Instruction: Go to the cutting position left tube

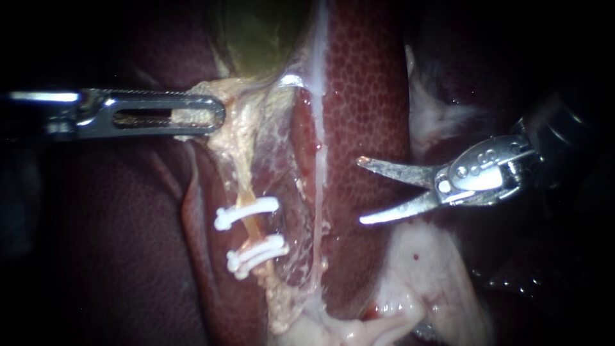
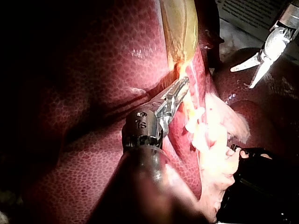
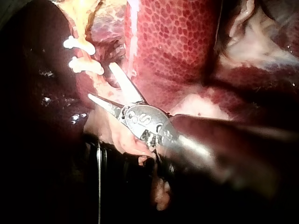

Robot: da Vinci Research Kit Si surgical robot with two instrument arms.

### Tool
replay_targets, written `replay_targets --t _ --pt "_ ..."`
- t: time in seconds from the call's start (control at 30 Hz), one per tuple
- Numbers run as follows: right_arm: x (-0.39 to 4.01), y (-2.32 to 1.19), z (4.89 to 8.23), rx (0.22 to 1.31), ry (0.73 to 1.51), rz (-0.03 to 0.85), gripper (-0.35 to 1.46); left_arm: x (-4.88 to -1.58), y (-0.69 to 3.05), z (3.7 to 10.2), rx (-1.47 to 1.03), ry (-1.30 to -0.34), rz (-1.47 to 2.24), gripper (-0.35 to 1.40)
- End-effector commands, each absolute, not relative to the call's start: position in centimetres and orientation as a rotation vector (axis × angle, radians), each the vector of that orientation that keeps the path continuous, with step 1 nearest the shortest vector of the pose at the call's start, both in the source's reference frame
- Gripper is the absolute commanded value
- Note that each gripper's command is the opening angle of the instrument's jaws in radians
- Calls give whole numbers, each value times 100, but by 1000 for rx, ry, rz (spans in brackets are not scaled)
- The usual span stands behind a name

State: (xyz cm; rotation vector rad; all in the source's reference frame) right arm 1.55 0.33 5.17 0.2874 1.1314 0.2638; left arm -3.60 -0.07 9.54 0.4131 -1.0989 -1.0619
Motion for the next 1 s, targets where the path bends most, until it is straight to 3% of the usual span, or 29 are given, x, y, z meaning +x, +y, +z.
replay_targets --t 0.03,0.43,1.0 --pt "155 33 517 287 1131 264 143 -360 -7 954 412 -1099 -1064 -35" --pt "170 24 526 312 1148 243 143 -360 -7 955 410 -1098 -1065 -35" --pt "219 -14 592 445 1065 252 138 -360 -8 956 408 -1098 -1066 -35"
